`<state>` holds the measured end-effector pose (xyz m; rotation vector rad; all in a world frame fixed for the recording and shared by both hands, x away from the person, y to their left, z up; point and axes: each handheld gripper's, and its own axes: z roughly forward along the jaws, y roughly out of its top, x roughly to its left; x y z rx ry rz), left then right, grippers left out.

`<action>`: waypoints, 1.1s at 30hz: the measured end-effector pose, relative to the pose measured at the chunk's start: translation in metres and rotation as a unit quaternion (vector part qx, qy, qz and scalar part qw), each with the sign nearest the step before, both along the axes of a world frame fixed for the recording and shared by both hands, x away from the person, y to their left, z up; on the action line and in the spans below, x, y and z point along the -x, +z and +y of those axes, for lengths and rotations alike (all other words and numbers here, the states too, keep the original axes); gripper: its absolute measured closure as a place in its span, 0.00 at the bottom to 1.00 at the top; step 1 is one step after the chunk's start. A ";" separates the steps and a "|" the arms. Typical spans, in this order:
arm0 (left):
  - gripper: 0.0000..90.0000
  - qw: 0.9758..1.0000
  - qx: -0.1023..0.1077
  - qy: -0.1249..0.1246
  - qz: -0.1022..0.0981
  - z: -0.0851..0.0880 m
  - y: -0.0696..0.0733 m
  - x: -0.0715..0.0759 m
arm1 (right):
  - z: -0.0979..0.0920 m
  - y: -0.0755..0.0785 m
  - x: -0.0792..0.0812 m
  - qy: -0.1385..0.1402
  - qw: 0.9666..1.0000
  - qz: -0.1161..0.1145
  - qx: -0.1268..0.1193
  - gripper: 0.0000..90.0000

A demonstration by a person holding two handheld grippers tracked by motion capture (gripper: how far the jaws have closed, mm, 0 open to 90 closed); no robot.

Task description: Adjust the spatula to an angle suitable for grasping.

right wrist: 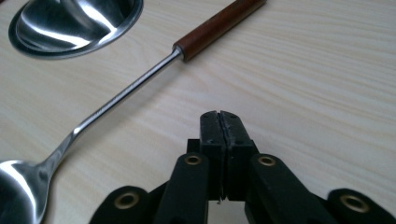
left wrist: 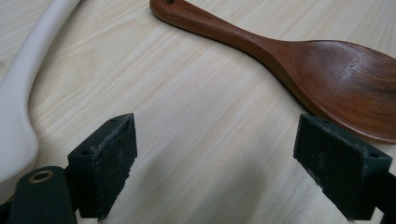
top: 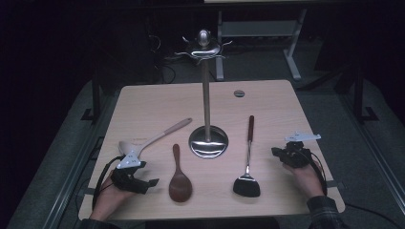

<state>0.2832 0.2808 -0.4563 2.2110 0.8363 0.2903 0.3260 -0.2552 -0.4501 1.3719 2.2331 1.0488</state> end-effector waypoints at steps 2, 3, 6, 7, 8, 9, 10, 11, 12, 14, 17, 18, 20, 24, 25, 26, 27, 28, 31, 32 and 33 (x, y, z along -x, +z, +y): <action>0.15 1.000 -0.006 -0.003 0.000 0.000 0.000 0.000 | 0.001 0.001 -0.005 0.000 1.000 -0.009 0.004 1.00; 0.15 1.000 -0.001 -0.001 0.000 -0.001 0.000 0.001 | 0.002 0.001 -0.008 0.000 1.000 -0.009 -0.001 1.00; 0.15 1.000 -0.003 -0.004 0.000 -0.002 0.000 0.001 | 0.007 0.001 -0.018 0.005 1.000 -0.017 -0.001 1.00; 0.15 1.000 -0.003 -0.004 0.000 -0.002 0.001 0.001 | 0.008 0.000 -0.020 0.008 1.000 -0.017 -0.002 1.00; 0.15 1.000 -0.003 -0.005 0.000 -0.002 0.001 0.001 | 0.011 -0.001 -0.024 0.010 1.000 -0.018 -0.005 1.00; 0.15 1.000 -0.002 -0.004 0.000 -0.002 0.001 0.001 | 0.013 -0.002 -0.028 0.010 1.000 -0.016 -0.006 1.00; 0.15 1.000 -0.002 -0.005 -0.001 -0.001 0.001 0.001 | 0.014 -0.003 -0.030 0.011 1.000 -0.014 -0.006 1.00; 0.15 1.000 -0.001 -0.004 -0.001 -0.001 0.001 0.001 | 0.017 -0.003 -0.034 0.015 1.000 -0.015 -0.005 1.00; 0.15 1.000 0.000 -0.005 -0.001 -0.001 0.001 0.001 | 0.019 -0.004 -0.037 0.017 1.000 -0.015 -0.007 1.00; 0.15 1.000 0.002 -0.006 -0.001 -0.001 0.001 0.000 | 0.023 -0.003 -0.042 0.019 1.000 -0.014 -0.011 1.00; 0.15 1.000 -0.001 -0.007 0.000 -0.001 0.000 0.001 | 0.028 -0.005 -0.049 0.023 1.000 -0.014 -0.016 1.00; 0.15 1.000 0.000 -0.007 0.000 -0.001 0.000 0.001 | 0.030 -0.006 -0.051 0.023 1.000 -0.011 -0.012 1.00; 0.15 1.000 0.000 -0.007 -0.001 -0.001 0.000 0.000 | 0.034 -0.007 -0.055 0.025 1.000 -0.009 -0.014 1.00; 0.15 1.000 -0.003 -0.008 0.002 -0.001 0.000 0.000 | 0.040 -0.011 -0.062 0.027 1.000 -0.010 -0.009 1.00; 0.15 1.000 -0.002 -0.007 0.001 -0.002 0.000 0.001 | 0.041 -0.012 -0.064 0.026 1.000 -0.007 -0.012 1.00; 0.15 1.000 0.000 -0.006 0.002 -0.002 0.000 0.001 | 0.041 -0.013 -0.065 0.025 1.000 -0.006 -0.010 1.00; 0.15 1.000 0.000 -0.006 0.002 -0.002 0.000 0.001 | 0.042 -0.015 -0.067 0.026 1.000 -0.007 -0.010 1.00; 0.15 1.000 0.000 -0.006 0.002 -0.002 0.000 0.001 | 0.042 -0.015 -0.067 0.026 1.000 -0.007 -0.010 1.00; 0.15 1.000 0.000 -0.005 0.000 -0.001 0.000 0.001 | 0.044 -0.019 -0.070 0.023 1.000 0.002 -0.010 1.00; 0.15 1.000 0.001 -0.006 -0.001 -0.001 0.000 0.001 | 0.044 -0.020 -0.070 0.024 1.000 0.006 -0.011 1.00; 0.15 1.000 0.001 -0.006 -0.001 -0.001 0.000 0.001 | 0.044 -0.020 -0.071 0.027 1.000 0.002 -0.009 1.00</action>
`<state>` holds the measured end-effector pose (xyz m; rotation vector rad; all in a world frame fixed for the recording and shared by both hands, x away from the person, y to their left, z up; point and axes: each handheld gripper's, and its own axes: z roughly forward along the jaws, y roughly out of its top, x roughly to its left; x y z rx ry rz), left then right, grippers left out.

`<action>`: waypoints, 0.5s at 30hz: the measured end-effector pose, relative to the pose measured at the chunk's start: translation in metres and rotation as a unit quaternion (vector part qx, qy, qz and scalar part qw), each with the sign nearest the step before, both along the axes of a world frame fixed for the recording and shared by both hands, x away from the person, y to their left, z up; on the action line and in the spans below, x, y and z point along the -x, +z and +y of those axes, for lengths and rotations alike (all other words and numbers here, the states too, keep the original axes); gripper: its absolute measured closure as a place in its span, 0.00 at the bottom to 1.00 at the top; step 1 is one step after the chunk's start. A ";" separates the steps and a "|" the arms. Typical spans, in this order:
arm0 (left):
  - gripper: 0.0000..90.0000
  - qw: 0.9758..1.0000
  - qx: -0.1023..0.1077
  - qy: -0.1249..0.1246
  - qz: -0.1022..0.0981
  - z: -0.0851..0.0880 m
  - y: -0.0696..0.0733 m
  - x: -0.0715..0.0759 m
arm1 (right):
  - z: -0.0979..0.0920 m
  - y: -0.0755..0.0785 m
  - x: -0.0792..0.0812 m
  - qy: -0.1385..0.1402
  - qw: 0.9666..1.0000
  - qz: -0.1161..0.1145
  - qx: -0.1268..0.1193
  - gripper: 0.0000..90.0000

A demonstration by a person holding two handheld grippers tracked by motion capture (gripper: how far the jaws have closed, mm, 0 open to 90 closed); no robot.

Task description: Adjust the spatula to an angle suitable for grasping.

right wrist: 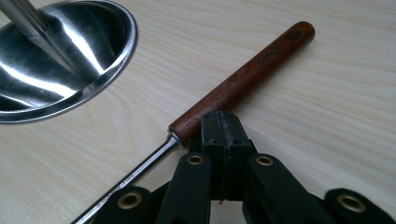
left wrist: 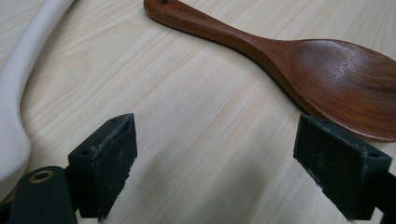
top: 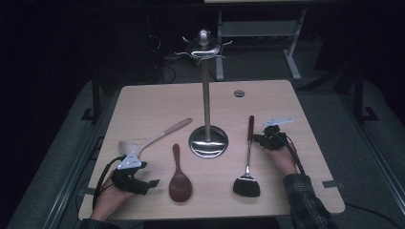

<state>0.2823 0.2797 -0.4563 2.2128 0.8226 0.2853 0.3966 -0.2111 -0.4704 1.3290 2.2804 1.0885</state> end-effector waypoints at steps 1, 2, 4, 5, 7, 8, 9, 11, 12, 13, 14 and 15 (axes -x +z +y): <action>0.15 1.000 -0.001 0.000 0.001 0.000 0.000 0.000 | 0.000 0.000 0.001 -0.003 1.000 0.003 -0.002 1.00; 0.15 1.000 0.000 0.000 0.002 0.000 0.000 0.000 | 0.000 0.001 0.000 -0.001 1.000 0.003 -0.004 1.00; 0.15 1.000 -0.001 0.000 0.003 0.000 0.000 0.000 | 0.001 0.000 0.000 0.003 1.000 -0.001 -0.005 1.00; 0.15 1.000 -0.001 0.000 0.003 0.000 0.000 0.000 | 0.002 0.001 0.001 0.001 1.000 0.003 -0.005 1.00; 0.15 1.000 0.000 0.000 0.000 0.000 0.000 0.000 | 0.002 0.000 0.000 0.005 1.000 0.001 -0.005 1.00; 0.15 1.000 0.000 0.000 0.000 0.000 0.000 0.000 | 0.003 0.000 0.001 0.004 1.000 0.002 -0.006 1.00; 0.15 1.000 0.000 0.000 0.000 0.000 0.000 0.000 | 0.004 0.000 0.001 0.005 1.000 0.002 -0.007 1.00; 0.15 1.000 0.000 0.000 0.001 0.000 0.000 0.000 | 0.005 0.000 0.001 0.008 1.000 0.001 -0.005 1.00; 0.15 1.000 0.000 0.000 0.001 0.000 0.000 0.000 | 0.005 0.000 0.001 0.008 1.000 0.001 -0.005 1.00; 0.15 1.000 0.001 0.000 0.002 0.000 0.000 0.000 | 0.007 0.000 0.000 0.012 1.000 -0.003 -0.002 1.00; 0.15 1.000 0.001 0.000 0.001 0.000 0.000 0.000 | 0.008 0.001 0.000 0.010 1.000 0.003 -0.004 1.00; 0.15 1.000 0.000 -0.001 0.000 0.000 0.000 0.000 | 0.009 0.001 0.000 0.012 1.000 0.002 -0.004 1.00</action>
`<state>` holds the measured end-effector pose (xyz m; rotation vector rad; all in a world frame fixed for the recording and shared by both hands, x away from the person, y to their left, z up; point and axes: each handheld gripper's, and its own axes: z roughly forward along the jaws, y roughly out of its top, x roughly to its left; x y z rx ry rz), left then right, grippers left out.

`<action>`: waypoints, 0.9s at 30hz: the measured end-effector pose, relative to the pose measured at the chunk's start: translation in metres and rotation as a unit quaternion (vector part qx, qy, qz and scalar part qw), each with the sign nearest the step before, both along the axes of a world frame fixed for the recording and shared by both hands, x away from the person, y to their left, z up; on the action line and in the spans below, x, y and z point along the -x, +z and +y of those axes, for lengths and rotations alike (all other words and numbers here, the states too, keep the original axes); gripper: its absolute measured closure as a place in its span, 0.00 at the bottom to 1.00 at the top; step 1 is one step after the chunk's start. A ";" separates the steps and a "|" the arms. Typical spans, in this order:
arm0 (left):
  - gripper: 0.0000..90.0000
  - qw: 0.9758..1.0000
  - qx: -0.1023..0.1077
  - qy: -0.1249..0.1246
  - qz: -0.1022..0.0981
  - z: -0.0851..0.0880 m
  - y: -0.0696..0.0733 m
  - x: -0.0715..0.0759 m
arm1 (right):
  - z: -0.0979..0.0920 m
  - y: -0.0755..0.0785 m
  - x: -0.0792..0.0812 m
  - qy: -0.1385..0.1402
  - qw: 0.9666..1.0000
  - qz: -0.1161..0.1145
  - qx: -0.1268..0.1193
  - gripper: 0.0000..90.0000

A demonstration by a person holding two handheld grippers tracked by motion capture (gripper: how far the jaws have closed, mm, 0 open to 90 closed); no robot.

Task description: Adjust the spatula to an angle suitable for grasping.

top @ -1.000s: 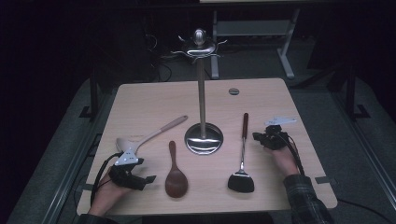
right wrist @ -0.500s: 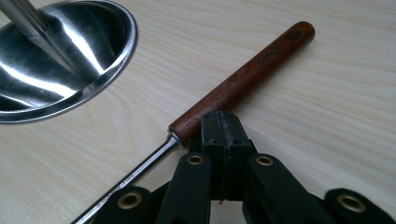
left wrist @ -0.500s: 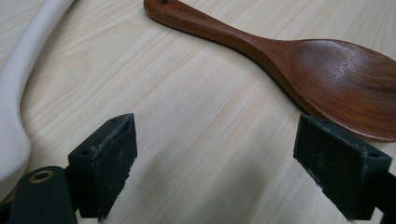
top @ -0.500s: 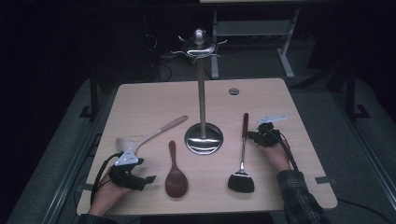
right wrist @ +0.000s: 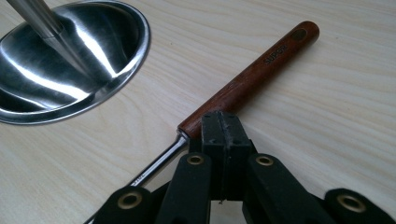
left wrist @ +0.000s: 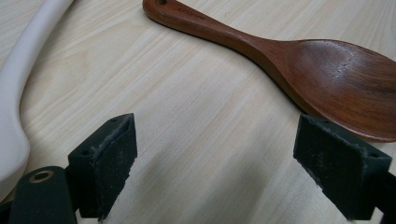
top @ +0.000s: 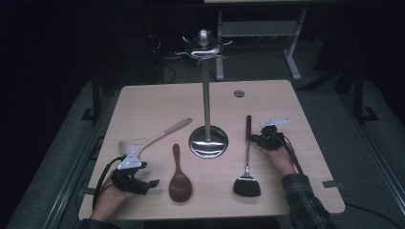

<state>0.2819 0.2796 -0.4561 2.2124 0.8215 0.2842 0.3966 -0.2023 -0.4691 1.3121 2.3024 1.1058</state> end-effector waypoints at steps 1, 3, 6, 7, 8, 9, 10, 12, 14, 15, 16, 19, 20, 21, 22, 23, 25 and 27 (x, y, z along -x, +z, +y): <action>0.15 1.000 0.000 0.000 0.000 0.000 0.000 0.000 | 0.001 0.000 0.000 0.002 1.000 -0.001 0.002 1.00; 0.15 1.000 0.000 0.000 0.000 0.000 0.000 0.000 | 0.004 0.000 -0.002 0.006 1.000 -0.006 0.001 1.00; 0.15 1.000 -0.003 -0.002 0.000 0.001 0.000 0.000 | 0.010 0.000 -0.003 0.007 1.000 0.000 -0.002 1.00; 0.15 1.000 -0.002 -0.002 0.001 0.001 0.000 0.000 | 0.013 0.000 -0.003 0.009 1.000 0.002 -0.004 1.00; 0.15 1.000 -0.003 -0.002 0.000 0.001 0.001 0.000 | 0.014 0.000 -0.004 0.011 1.000 -0.001 -0.003 1.00; 0.15 1.000 -0.003 -0.002 0.000 0.001 0.001 0.000 | 0.014 0.000 -0.004 0.011 1.000 -0.001 -0.003 1.00; 0.15 1.000 -0.001 -0.001 0.000 0.001 0.000 0.000 | 0.018 0.000 -0.005 0.016 1.000 -0.003 -0.004 1.00; 0.15 1.000 -0.001 -0.001 0.000 0.001 0.000 0.000 | 0.021 -0.001 -0.006 0.019 1.000 -0.004 -0.005 1.00; 0.15 1.000 -0.001 -0.001 0.001 0.002 0.001 0.000 | 0.025 -0.001 -0.007 0.022 1.000 -0.006 -0.004 1.00; 0.15 1.000 -0.001 -0.001 0.001 0.002 0.001 0.000 | 0.026 -0.001 -0.007 0.023 1.000 -0.004 -0.007 1.00; 0.15 1.000 -0.001 -0.002 0.001 0.002 0.001 0.000 | 0.028 -0.002 -0.007 0.023 1.000 -0.002 -0.008 1.00; 0.15 1.000 -0.001 -0.003 0.001 0.002 0.001 0.000 | 0.032 -0.003 -0.007 0.031 1.000 -0.001 -0.001 1.00; 0.15 1.000 -0.001 -0.003 0.001 0.002 0.001 0.000 | 0.032 -0.003 -0.007 0.034 0.999 -0.005 0.001 1.00; 0.15 1.000 -0.001 -0.003 0.001 0.002 0.001 0.000 | 0.033 -0.003 -0.007 0.035 0.999 -0.003 0.000 1.00; 0.15 1.000 -0.001 -0.003 0.001 0.002 0.001 0.000 | 0.033 -0.003 -0.007 0.037 0.999 -0.005 0.000 1.00; 0.15 1.000 -0.001 -0.003 0.001 0.001 0.001 0.000 | 0.033 -0.003 -0.007 0.039 0.999 -0.004 0.001 1.00; 0.15 1.000 -0.001 -0.003 0.001 0.001 0.001 0.000 | 0.034 -0.003 -0.007 0.040 0.999 -0.003 0.000 1.00; 0.15 1.000 -0.001 -0.003 0.001 0.001 0.001 0.000 | 0.035 -0.003 -0.006 0.043 0.999 0.000 -0.004 1.00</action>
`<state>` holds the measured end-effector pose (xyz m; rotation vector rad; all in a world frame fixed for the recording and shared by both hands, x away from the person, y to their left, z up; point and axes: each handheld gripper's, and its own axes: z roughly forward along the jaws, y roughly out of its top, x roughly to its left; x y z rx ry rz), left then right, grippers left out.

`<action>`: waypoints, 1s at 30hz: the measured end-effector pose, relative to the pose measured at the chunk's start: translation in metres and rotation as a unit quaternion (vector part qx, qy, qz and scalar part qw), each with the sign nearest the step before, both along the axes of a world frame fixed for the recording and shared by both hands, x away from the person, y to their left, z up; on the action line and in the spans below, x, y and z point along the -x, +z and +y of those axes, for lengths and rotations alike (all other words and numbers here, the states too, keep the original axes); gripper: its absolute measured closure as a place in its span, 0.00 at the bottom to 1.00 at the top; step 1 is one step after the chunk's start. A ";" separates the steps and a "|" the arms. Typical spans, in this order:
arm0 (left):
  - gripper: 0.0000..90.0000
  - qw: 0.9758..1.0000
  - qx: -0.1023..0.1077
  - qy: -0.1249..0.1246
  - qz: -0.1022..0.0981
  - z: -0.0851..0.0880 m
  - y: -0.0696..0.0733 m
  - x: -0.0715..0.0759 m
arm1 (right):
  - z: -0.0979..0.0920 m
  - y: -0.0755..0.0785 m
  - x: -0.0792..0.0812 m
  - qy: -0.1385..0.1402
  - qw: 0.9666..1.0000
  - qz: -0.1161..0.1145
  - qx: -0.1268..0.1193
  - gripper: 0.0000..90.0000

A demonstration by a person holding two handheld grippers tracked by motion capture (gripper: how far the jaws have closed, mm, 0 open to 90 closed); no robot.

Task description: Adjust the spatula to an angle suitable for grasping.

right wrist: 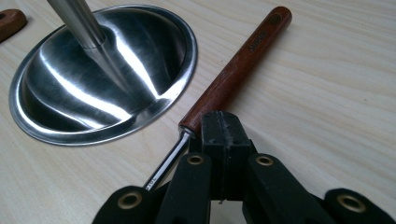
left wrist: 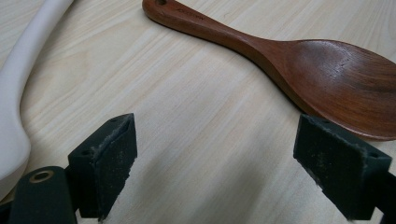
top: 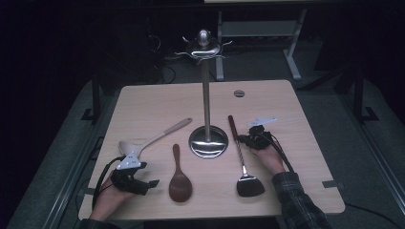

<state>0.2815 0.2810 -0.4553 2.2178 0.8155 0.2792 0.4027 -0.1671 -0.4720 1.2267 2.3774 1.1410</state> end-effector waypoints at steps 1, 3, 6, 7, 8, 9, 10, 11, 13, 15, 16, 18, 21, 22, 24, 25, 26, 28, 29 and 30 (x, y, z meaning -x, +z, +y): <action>0.15 1.000 0.000 0.000 0.000 0.000 0.000 0.000 | 0.000 0.000 0.000 0.003 1.000 -0.002 0.001 1.00; 0.15 1.000 0.000 -0.001 0.001 0.000 0.000 0.000 | 0.002 0.000 0.000 0.007 1.000 0.000 -0.002 1.00; 0.15 1.000 0.000 -0.001 0.001 0.000 0.000 0.000 | 0.002 -0.001 0.000 0.016 1.000 -0.003 -0.002 1.00; 0.15 1.000 0.000 -0.001 0.001 0.000 0.000 0.000 | 0.003 -0.001 0.000 0.019 1.000 -0.006 -0.002 1.00; 0.15 1.000 0.000 -0.001 0.001 0.000 0.000 0.000 | 0.003 0.000 0.000 0.023 1.000 -0.004 -0.003 1.00; 0.15 1.000 -0.001 -0.002 0.001 0.000 0.000 0.000 | 0.004 -0.001 0.001 0.023 1.000 -0.002 -0.005 1.00; 0.15 1.000 -0.001 -0.001 0.001 0.000 0.000 0.000 | 0.004 -0.001 0.001 0.027 1.000 -0.002 -0.007 1.00; 0.15 1.000 -0.001 -0.001 0.001 0.000 0.000 0.000 | 0.005 -0.001 0.001 0.032 0.999 -0.001 -0.009 1.00; 0.15 1.000 -0.004 -0.002 0.005 0.000 -0.001 0.000 | 0.007 -0.001 0.002 0.034 0.999 0.001 -0.007 1.00; 0.15 1.000 -0.004 -0.002 0.005 0.000 -0.001 0.000 | 0.008 -0.001 0.002 0.035 0.999 0.002 -0.008 1.00; 0.15 1.000 -0.004 -0.002 0.005 0.000 -0.001 0.000 | 0.008 0.000 0.003 0.036 0.999 0.001 -0.006 1.00; 0.15 1.000 -0.002 -0.001 0.004 0.000 -0.001 0.000 | 0.006 0.003 0.005 0.031 0.999 0.005 -0.005 1.00; 0.15 1.000 0.000 0.003 0.004 0.001 -0.001 0.000 | 0.006 0.012 0.014 0.035 0.999 0.017 0.000 1.00; 0.15 1.000 0.001 0.003 0.004 0.001 -0.001 0.000 | 0.007 0.015 0.019 0.039 0.999 0.018 0.003 1.00; 0.15 1.000 0.001 0.004 0.004 0.002 -0.001 0.000 | 0.009 0.021 0.030 0.051 0.998 0.023 0.004 1.00; 0.15 1.000 -0.003 0.002 0.004 0.002 0.000 0.000 | 0.010 0.024 0.035 0.056 0.998 0.023 0.005 1.00; 0.15 1.000 -0.003 0.002 0.004 0.002 0.000 0.000 | 0.010 0.024 0.035 0.056 0.998 0.023 0.005 1.00; 0.15 1.000 -0.003 0.003 0.003 0.002 0.000 0.001 | 0.015 0.027 0.048 0.068 0.997 0.026 0.005 1.00; 0.15 1.000 -0.003 0.003 0.003 0.002 0.000 0.001 | 0.017 0.026 0.051 0.070 0.997 0.035 0.014 1.00; 0.15 1.000 -0.003 0.003 0.002 0.002 0.000 0.001 | 0.019 0.025 0.054 0.073 0.996 0.037 0.020 1.00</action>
